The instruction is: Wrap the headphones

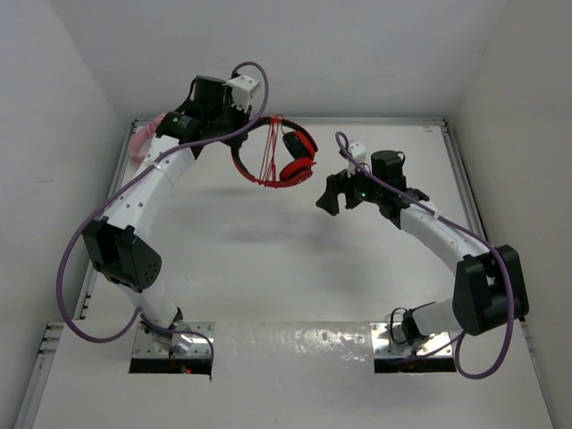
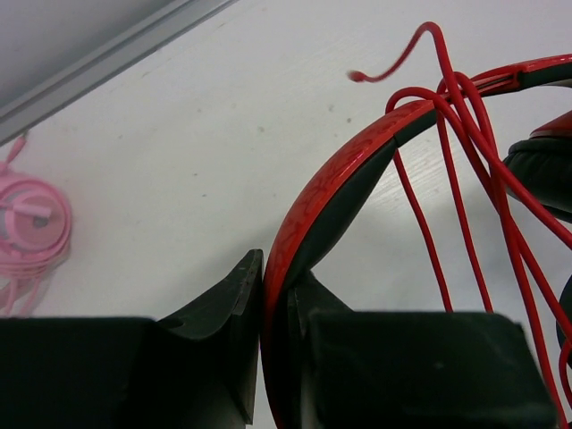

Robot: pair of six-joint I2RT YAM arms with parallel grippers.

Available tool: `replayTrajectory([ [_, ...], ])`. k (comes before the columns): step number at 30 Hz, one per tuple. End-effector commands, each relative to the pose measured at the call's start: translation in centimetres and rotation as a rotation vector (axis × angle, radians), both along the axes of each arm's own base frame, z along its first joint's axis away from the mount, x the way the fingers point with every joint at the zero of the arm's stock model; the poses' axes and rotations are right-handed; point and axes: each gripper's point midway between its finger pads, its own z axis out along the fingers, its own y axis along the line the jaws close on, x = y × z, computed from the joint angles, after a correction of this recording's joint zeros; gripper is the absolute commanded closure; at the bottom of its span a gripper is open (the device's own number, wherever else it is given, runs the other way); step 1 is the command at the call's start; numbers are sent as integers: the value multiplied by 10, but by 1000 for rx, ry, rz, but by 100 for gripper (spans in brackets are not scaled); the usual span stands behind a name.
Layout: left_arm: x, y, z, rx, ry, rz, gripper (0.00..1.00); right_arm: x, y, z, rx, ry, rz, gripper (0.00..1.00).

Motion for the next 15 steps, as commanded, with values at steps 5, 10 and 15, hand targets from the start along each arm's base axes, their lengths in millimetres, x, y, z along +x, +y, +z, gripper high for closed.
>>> replayTrajectory([
  [5,14,10,32,18,-151,5,100,4,-17,21,-5,-56,-47,50],
  [10,-5,-17,45,10,-200,-251,100,33,-34,55,47,-151,-141,52],
  [15,-19,-35,63,-10,-258,-420,100,42,-18,92,151,-272,-79,23],
])
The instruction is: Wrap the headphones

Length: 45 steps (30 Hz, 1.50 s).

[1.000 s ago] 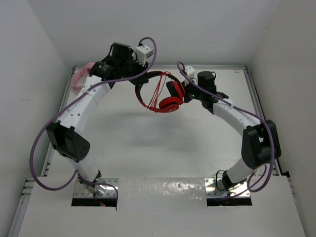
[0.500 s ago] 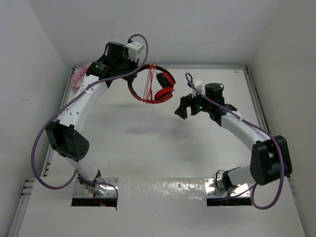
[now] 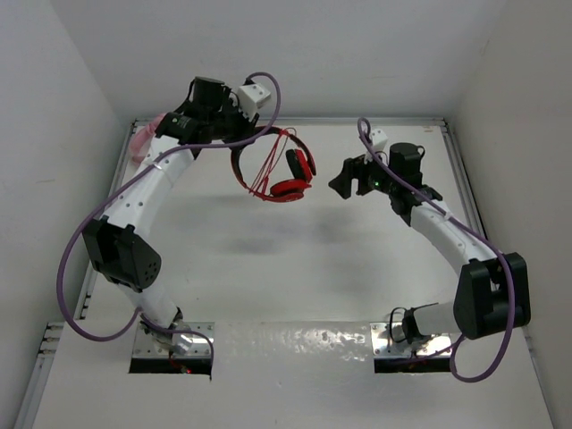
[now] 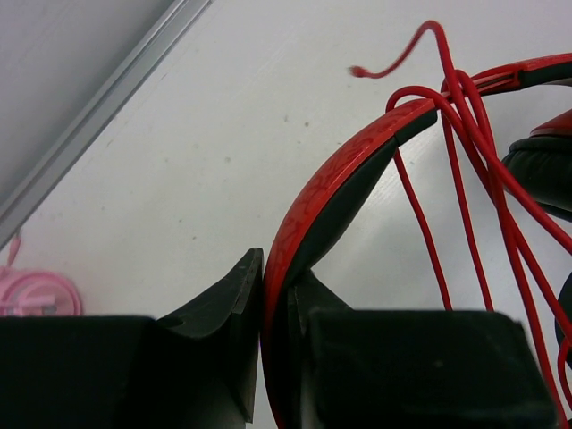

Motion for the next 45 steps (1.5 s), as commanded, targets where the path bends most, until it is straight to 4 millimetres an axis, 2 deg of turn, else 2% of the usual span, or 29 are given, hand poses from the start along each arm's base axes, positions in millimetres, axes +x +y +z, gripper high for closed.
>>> replayTrajectory([
  [1,-17,-25,70,-95,-184,-210,100,16,19,68,117,-210,56,21],
  [2,-25,-31,78,-116,-195,-258,100,18,21,77,139,-251,63,20],
  [4,-32,-37,86,-126,-217,-317,100,12,30,81,183,-256,110,18],
  [5,-38,-41,89,-140,-222,-364,100,11,33,91,208,-291,125,18],
  [7,-45,-45,94,-145,-235,-406,100,2,38,98,252,-303,150,18],
  [10,-55,-49,96,-145,-240,-475,100,-7,43,114,268,-387,174,17],
  [15,-70,-55,97,-156,-226,-536,100,-12,50,126,249,-443,192,18],
  [20,-80,-60,105,-185,-228,-560,100,-2,58,118,214,-434,205,21],
  [25,-81,-62,114,-220,-220,-538,100,2,65,98,213,-390,219,23],
  [27,-81,-62,117,-234,-221,-529,100,1,64,89,221,-365,210,28],
  [28,-82,-62,117,-239,-214,-525,100,1,65,91,228,-376,208,31],
  [29,-82,-62,117,-240,-211,-526,100,1,65,88,234,-372,205,42],
  [31,-82,-62,118,-249,-205,-514,100,2,64,91,251,-379,193,57],
  [32,-79,-62,119,-254,-205,-503,100,2,63,93,262,-380,180,74],
  [35,-69,-61,120,-300,-166,-406,100,1,62,96,273,-388,145,98],
  [37,-64,-59,119,-337,-120,-326,100,-4,62,103,272,-412,140,100],
  [41,-55,-56,118,-400,-73,-223,100,-20,70,103,232,-427,155,100],
  [45,-39,-45,109,-386,-57,-103,100,-35,77,101,176,-425,180,100],
])
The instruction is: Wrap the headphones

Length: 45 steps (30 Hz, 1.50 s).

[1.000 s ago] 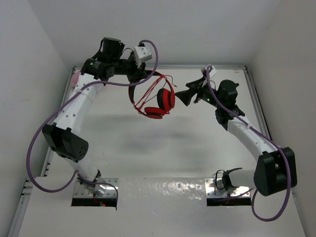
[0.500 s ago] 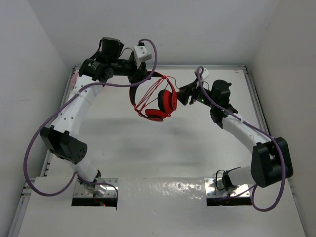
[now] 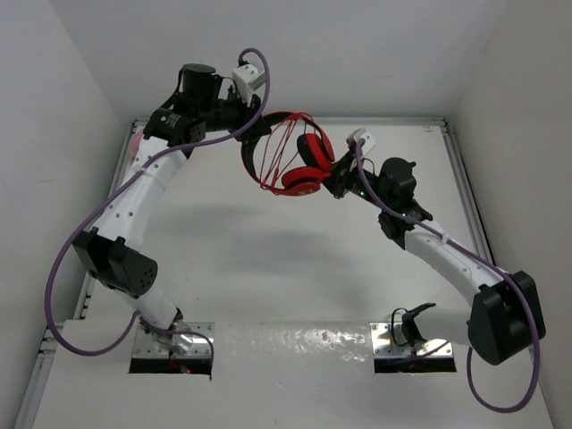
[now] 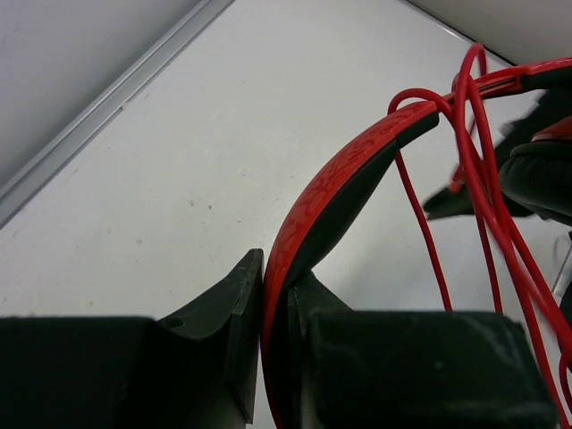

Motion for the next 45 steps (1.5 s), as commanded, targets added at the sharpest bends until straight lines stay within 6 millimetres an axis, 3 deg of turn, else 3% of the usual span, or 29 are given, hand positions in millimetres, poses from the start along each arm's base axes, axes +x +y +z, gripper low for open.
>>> replayTrajectory([
  [1,5,10,36,-81,-46,122,100,-10,1,17,-38,-79,-11,100],
  [5,17,24,27,-23,-65,202,100,-17,0,20,-70,-80,0,100],
  [7,18,26,31,-21,-91,189,100,-19,-3,19,-90,-85,-4,100],
  [13,-9,6,47,-30,-152,-53,100,-15,-4,5,-120,-83,-4,100],
  [20,-38,-3,30,17,-161,-262,100,-1,0,-8,-117,-45,-5,100],
  [25,-42,-1,20,43,-145,-281,100,2,-3,-7,-100,-41,-30,99],
  [32,-45,1,17,65,-133,-292,100,-1,-4,-10,-127,-40,-15,56],
  [36,-45,1,13,61,-117,-288,100,-1,-4,-11,-141,-40,-13,44],
  [45,-47,-1,6,66,-95,-298,100,11,1,7,-135,-105,-7,35],
])
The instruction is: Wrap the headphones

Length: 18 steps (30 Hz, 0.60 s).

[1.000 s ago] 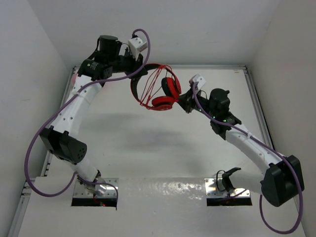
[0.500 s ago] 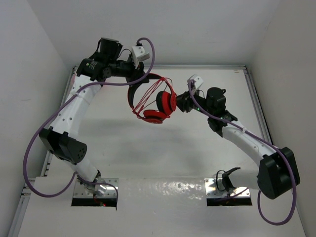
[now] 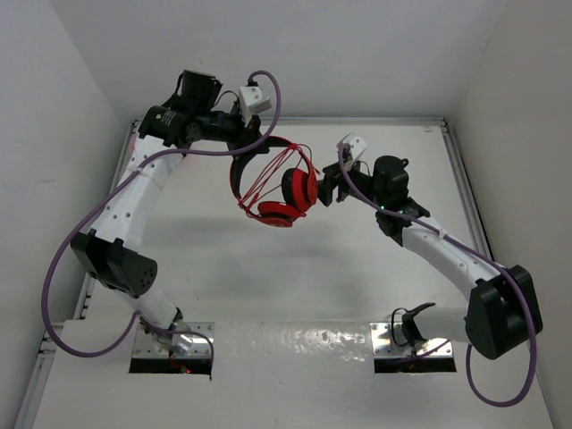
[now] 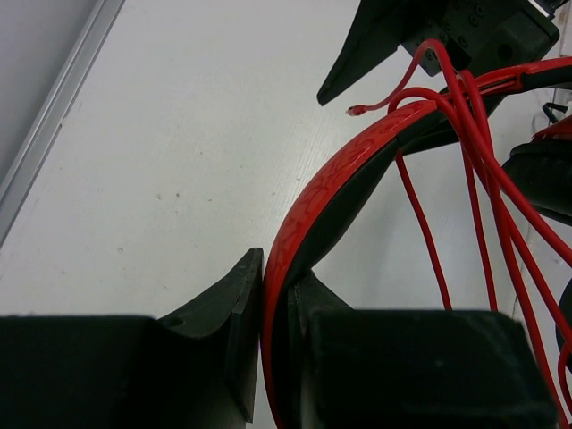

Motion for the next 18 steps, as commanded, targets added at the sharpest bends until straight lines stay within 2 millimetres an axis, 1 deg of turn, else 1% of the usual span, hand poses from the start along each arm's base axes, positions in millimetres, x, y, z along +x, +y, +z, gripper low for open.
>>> replayTrajectory([
  [1,-9,-7,22,-52,-43,-48,100,14,8,42,33,-126,21,35],
  [4,-9,-8,23,-55,-42,-48,100,18,13,49,63,-134,31,35],
  [6,-11,-8,21,-55,-33,-49,100,22,15,56,84,-152,33,37],
  [7,-11,-8,22,-55,-35,-49,100,24,17,54,86,-146,35,42],
  [8,-11,-8,21,-54,-32,-47,100,25,18,56,91,-152,37,48],
  [9,-11,-8,22,-57,-32,-41,100,27,19,56,97,-147,38,55],
  [10,-10,-8,23,-62,-31,-36,100,28,20,52,95,-135,38,63],
  [11,-9,-8,26,-73,-14,-9,100,29,20,51,96,-134,36,80],
  [13,-1,-8,31,-95,-15,33,100,28,20,46,98,-116,35,93],
  [14,5,-6,32,-106,13,92,100,27,20,45,102,-111,34,100],
  [15,11,-6,32,-116,13,122,100,23,19,39,104,-94,33,100],
  [16,19,-1,30,-108,16,175,100,20,17,45,116,-113,32,100],
  [17,22,0,30,-117,31,206,100,15,15,40,118,-105,27,100],
  [18,26,2,26,-109,36,229,100,13,12,42,123,-112,20,100],
])
